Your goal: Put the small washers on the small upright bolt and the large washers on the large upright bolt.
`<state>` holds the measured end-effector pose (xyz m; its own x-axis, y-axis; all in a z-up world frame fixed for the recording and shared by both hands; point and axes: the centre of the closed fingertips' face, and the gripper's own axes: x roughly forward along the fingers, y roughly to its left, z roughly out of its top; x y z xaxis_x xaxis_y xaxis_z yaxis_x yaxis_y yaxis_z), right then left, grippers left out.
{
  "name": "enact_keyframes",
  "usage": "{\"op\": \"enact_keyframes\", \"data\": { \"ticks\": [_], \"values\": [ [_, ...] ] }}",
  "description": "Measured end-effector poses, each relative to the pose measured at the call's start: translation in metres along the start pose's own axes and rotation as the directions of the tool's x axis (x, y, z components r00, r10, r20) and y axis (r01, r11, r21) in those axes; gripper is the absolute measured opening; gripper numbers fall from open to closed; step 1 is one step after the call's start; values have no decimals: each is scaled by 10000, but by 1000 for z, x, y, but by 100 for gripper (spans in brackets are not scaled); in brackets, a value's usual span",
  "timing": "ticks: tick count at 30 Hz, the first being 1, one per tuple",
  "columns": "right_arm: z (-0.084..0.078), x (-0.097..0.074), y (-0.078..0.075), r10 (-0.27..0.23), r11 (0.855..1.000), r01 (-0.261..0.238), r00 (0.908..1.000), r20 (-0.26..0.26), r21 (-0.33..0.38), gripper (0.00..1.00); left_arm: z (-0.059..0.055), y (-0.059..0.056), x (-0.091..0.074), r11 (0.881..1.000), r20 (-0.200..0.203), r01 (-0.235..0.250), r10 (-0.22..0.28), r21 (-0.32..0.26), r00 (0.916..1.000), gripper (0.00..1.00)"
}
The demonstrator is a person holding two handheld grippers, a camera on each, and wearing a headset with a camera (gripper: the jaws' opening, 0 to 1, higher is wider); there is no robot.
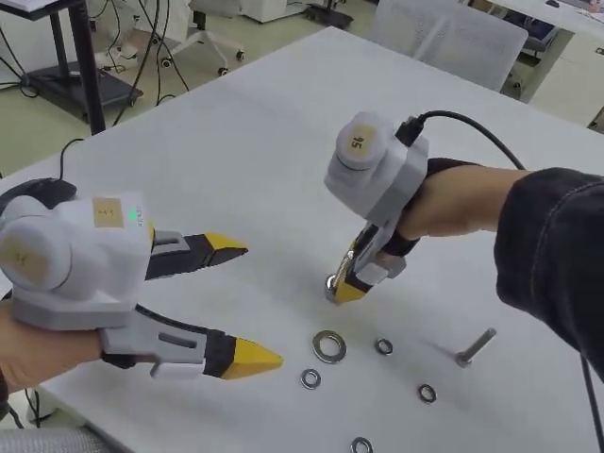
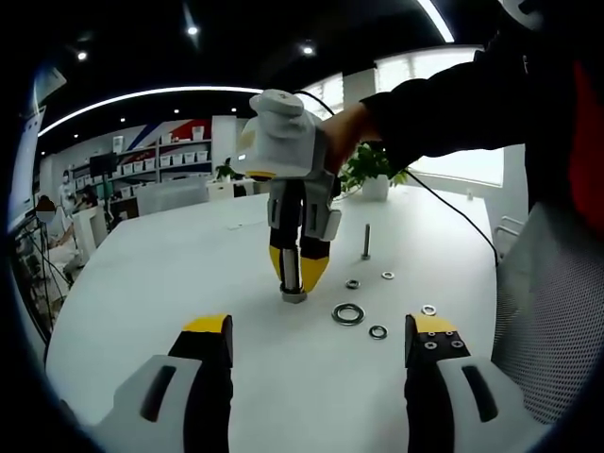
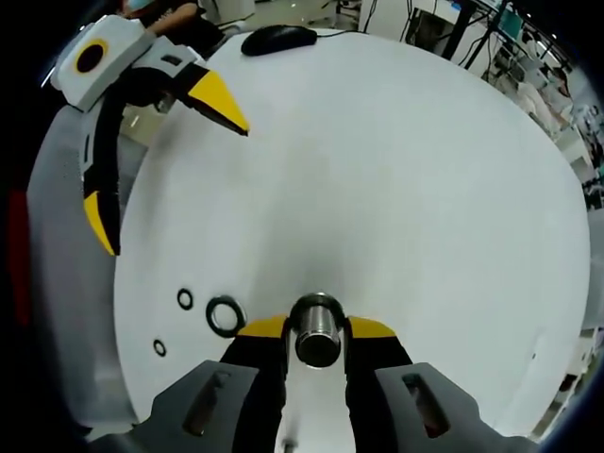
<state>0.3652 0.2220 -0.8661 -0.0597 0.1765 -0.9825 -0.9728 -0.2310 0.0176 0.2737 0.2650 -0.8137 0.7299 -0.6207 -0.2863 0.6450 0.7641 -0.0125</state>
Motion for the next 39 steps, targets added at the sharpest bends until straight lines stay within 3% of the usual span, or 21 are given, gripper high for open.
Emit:
{"op": "enact_keyframes", "data": {
  "ticks": [11,21,29,39],
  "values": [
    [0,-1,-5,-39,10000,40,9997,226,-53,25,-1,-2,1,10000,-93,92,-91,16,9999,73],
    [-7,-15,-7,-306,9992,293,9981,527,265,28,0,-3,1,9998,-179,171,-170,47,9997,72],
    [-17,-24,9,-452,9984,430,9968,654,359,28,2,-4,1,9996,-232,248,-246,115,9994,72],
    [-30,-22,32,-351,9986,318,9962,799,416,29,2,-6,1,9994,-317,285,-280,173,9991,71]
  ]
}}
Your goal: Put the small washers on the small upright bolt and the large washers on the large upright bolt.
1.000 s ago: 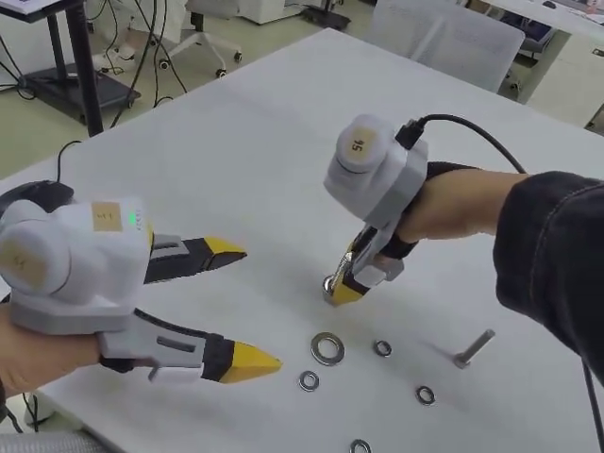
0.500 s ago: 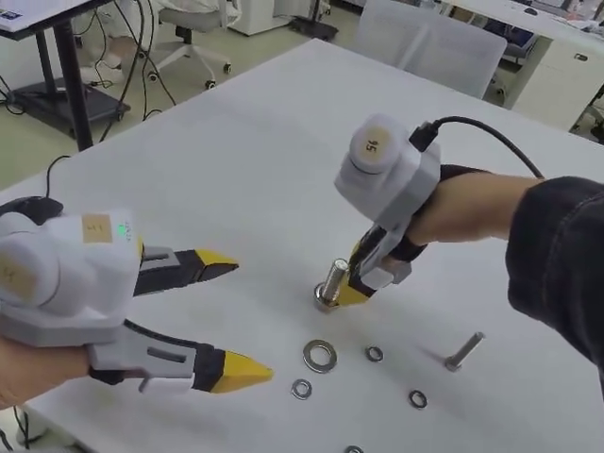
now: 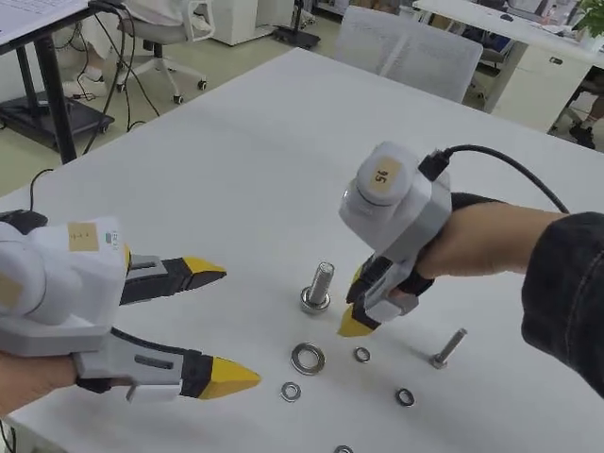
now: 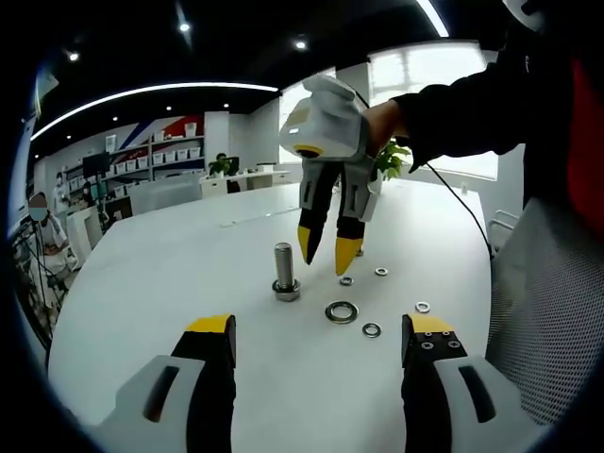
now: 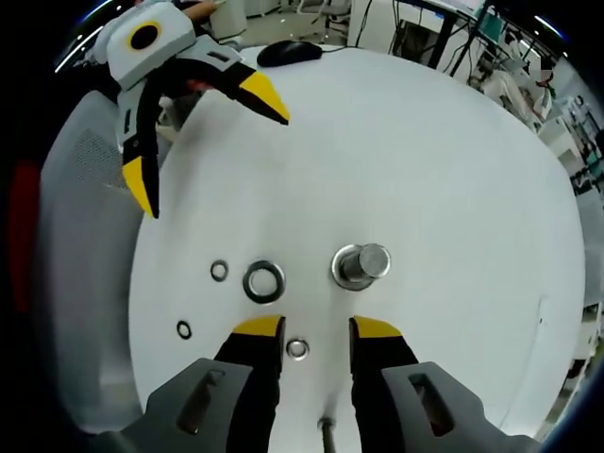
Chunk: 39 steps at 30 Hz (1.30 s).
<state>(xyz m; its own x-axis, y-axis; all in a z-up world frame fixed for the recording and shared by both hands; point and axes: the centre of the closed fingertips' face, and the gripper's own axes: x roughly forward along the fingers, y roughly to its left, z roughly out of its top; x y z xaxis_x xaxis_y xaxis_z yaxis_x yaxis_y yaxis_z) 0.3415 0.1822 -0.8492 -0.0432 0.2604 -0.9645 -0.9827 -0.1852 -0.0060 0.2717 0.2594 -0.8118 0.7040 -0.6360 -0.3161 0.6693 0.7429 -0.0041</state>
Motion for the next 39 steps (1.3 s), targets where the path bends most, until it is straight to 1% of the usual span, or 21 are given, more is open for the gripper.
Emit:
{"op": "enact_keyframes", "data": {
  "ticks": [4,11,15,21,28,32,36,39],
  "values": [
    [-1,3,10,70,10000,-70,9999,98,-14,29,1,-1,1,10000,-25,31,-31,49,10000,70],
    [1,13,29,317,9994,-315,9993,190,-123,29,1,-1,0,10000,-14,11,-11,17,10000,70],
    [4,20,35,411,9989,-407,9990,164,-230,30,1,-2,0,10000,-33,38,-38,42,10000,69],
    [11,27,35,394,9988,-387,9989,248,-293,30,2,-3,0,10000,-55,33,-33,75,10000,69],
    [12,34,36,442,9983,-438,9990,104,-397,30,2,-2,-1,10000,-34,-36,37,44,10000,69],
    [15,34,37,430,9979,-426,9990,79,-483,30,2,-2,-1,10000,-34,-31,31,57,10000,69],
    [16,35,38,251,9967,-255,9997,-64,-777,29,3,-2,-1,10000,-29,-39,39,38,10000,68],
    [15,35,37,212,9968,-219,9997,-95,-772,29,3,-2,-1,10000,-28,-48,48,55,10000,68]
  ]
}}
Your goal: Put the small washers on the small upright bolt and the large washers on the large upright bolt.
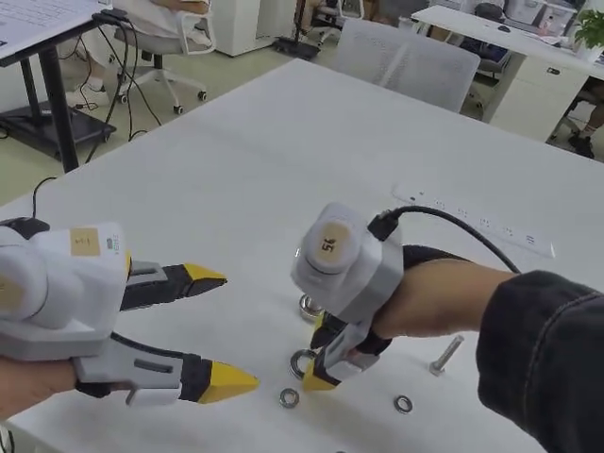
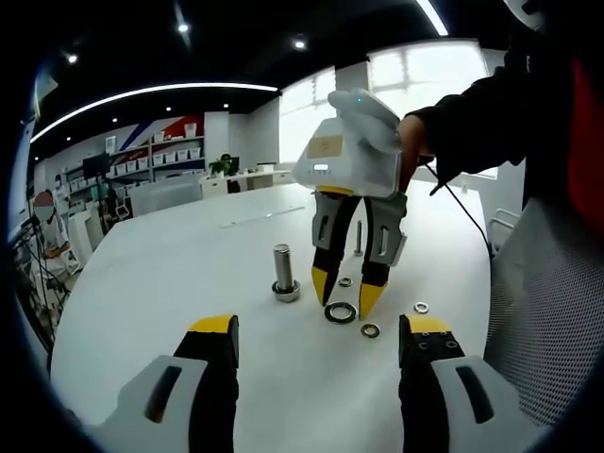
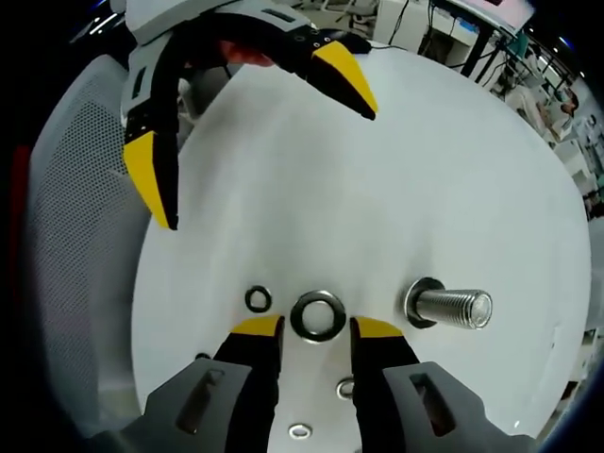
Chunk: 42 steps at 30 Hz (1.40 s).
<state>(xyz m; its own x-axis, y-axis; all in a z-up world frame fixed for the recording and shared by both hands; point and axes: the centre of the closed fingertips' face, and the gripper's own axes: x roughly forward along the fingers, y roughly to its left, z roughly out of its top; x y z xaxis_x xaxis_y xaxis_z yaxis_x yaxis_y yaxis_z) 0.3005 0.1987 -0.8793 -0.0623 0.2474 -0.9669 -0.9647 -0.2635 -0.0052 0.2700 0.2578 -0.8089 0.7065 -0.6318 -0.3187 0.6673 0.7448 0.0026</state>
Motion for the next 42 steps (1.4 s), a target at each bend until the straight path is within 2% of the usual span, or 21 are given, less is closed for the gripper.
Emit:
{"op": "enact_keyframes", "data": {
  "ticks": [12,24,42],
  "values": [
    [1,1,3,-8,10000,7,9995,-303,-8,27,0,-1,0,10000,2,44,-44,9,10000,68],
    [1,-2,3,37,9998,-35,9999,-131,176,24,1,-2,-3,10000,-7,39,-39,16,10000,67],
    [-19,-20,-9,-209,9978,218,9997,-143,633,23,1,-2,-1,10000,-81,70,-70,-13,9999,65]
  ]
}}
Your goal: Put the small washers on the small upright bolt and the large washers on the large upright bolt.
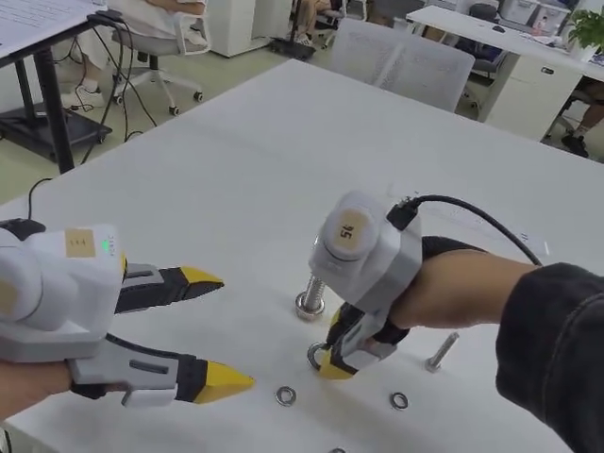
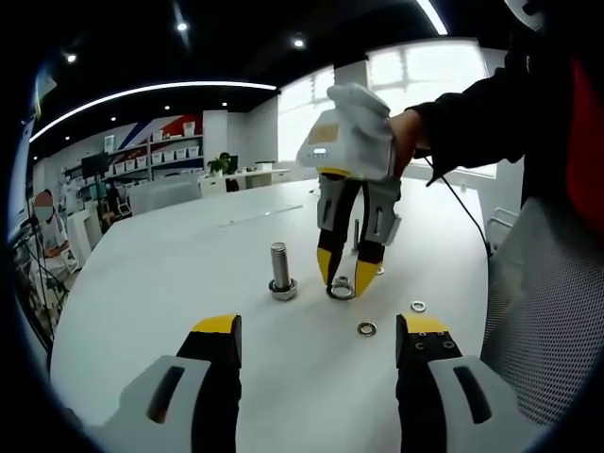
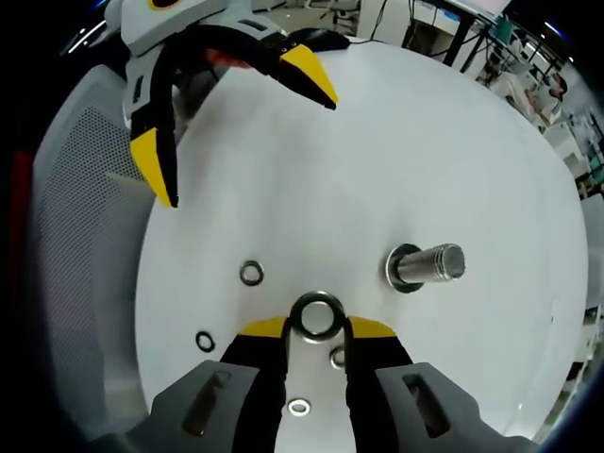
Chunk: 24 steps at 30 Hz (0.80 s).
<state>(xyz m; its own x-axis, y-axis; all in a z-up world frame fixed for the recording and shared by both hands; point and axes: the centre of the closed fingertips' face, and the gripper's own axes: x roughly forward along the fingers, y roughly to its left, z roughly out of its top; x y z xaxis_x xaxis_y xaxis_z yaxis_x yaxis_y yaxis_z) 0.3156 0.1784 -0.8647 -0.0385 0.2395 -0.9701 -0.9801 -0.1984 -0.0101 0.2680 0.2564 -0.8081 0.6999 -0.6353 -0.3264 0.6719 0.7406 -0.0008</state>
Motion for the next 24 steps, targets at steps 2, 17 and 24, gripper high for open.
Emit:
{"op": "enact_keyframes", "data": {
  "ticks": [2,17,24],
  "values": [
    [-2,-3,-2,-55,10000,54,10000,19,74,23,0,0,0,10000,-5,-2,2,9,10000,65],
    [-20,-24,-12,-449,9977,447,9990,29,510,23,-1,0,1,10000,-47,55,-55,41,10000,65],
    [-25,-37,-15,-677,9959,671,9977,73,611,23,-1,-1,1,10000,-49,76,-76,44,10000,65]
  ]
}}
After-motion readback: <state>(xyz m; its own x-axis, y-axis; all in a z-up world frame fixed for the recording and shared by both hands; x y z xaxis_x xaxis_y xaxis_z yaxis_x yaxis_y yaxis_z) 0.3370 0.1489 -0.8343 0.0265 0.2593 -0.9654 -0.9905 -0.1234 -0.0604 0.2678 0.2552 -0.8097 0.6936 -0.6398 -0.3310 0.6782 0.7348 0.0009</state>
